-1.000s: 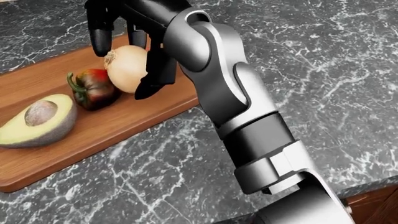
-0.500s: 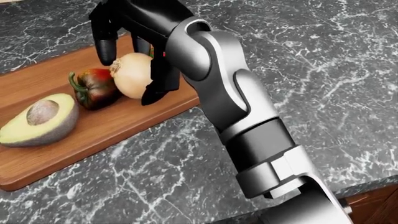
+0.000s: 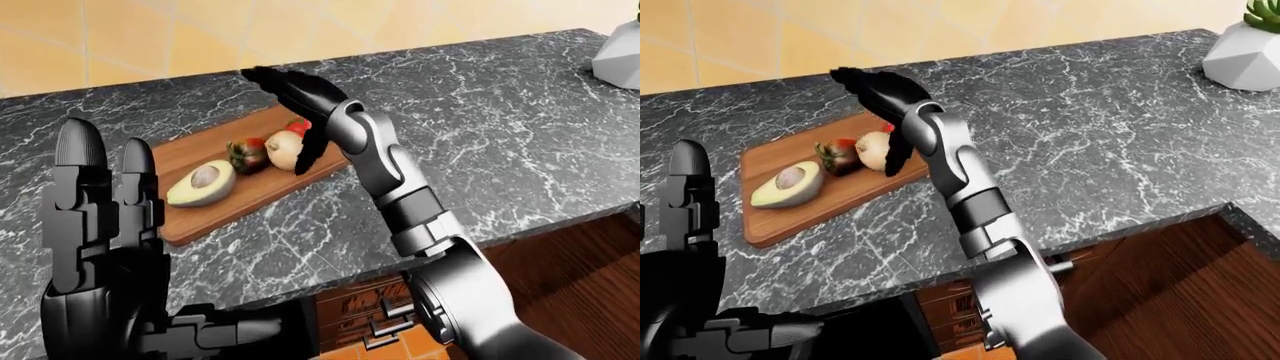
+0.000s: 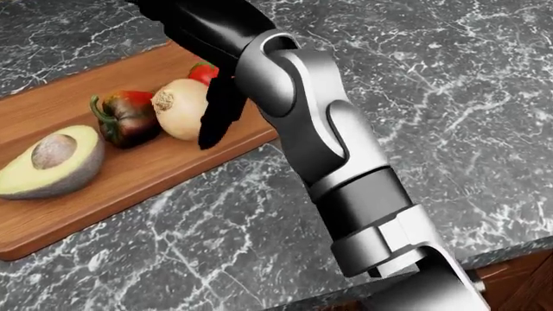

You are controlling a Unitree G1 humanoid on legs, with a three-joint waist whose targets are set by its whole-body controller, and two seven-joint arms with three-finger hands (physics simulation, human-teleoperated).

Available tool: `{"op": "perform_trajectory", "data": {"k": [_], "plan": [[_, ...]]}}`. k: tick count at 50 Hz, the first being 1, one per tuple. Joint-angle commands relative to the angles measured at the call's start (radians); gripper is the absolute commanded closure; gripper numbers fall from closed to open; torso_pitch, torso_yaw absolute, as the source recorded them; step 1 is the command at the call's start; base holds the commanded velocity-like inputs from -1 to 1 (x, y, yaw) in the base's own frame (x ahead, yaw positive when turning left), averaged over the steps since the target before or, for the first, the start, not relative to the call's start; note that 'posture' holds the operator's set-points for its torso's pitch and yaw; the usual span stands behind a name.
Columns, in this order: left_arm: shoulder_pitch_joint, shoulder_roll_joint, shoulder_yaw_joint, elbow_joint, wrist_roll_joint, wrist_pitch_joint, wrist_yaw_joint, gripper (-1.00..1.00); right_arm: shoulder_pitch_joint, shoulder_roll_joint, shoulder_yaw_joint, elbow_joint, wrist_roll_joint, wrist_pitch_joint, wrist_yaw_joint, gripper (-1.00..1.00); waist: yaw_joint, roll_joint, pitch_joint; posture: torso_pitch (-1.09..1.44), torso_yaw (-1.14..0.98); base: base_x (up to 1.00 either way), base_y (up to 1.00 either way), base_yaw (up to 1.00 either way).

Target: Place the avocado, onion, tomato and bell pepper on the cutting board.

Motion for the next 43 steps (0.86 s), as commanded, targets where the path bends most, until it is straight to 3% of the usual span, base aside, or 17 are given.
{"op": "perform_trajectory", "data": {"k": [1,13,22,43], "plan": [[-0.006,0.002,0.002,-0.037,-0.005,-0.023,0.002,-1.0,-0.053,-0.008,-0.015,-0.044,0.012,-0.013,-0.022,-0.9,0.0,0.004,-0.023,0.0,0.0,0.0,0.0,0.0],[-0.003,0.001,0.0,-0.037,-0.005,-0.023,0.001,-1.0,-0.165,-0.046,-0.038,-0.074,0.048,0.03,0.021,-0.92,0.001,0.004,-0.021,0.0,0.0,0.0,0.0,0.0],[0.0,0.001,-0.003,-0.038,-0.002,-0.027,0.0,-1.0,-0.282,-0.116,-0.068,-0.069,0.086,0.063,0.036,-0.97,0.002,0.003,-0.014,0.0,0.0,0.0,0.0,0.0],[0.001,0.003,-0.008,-0.037,0.001,-0.028,0.003,-1.0,-0.355,-0.226,-0.092,-0.054,0.096,0.086,0.03,-1.0,0.003,0.0,-0.001,0.0,0.0,0.0,0.0,0.0]]}}
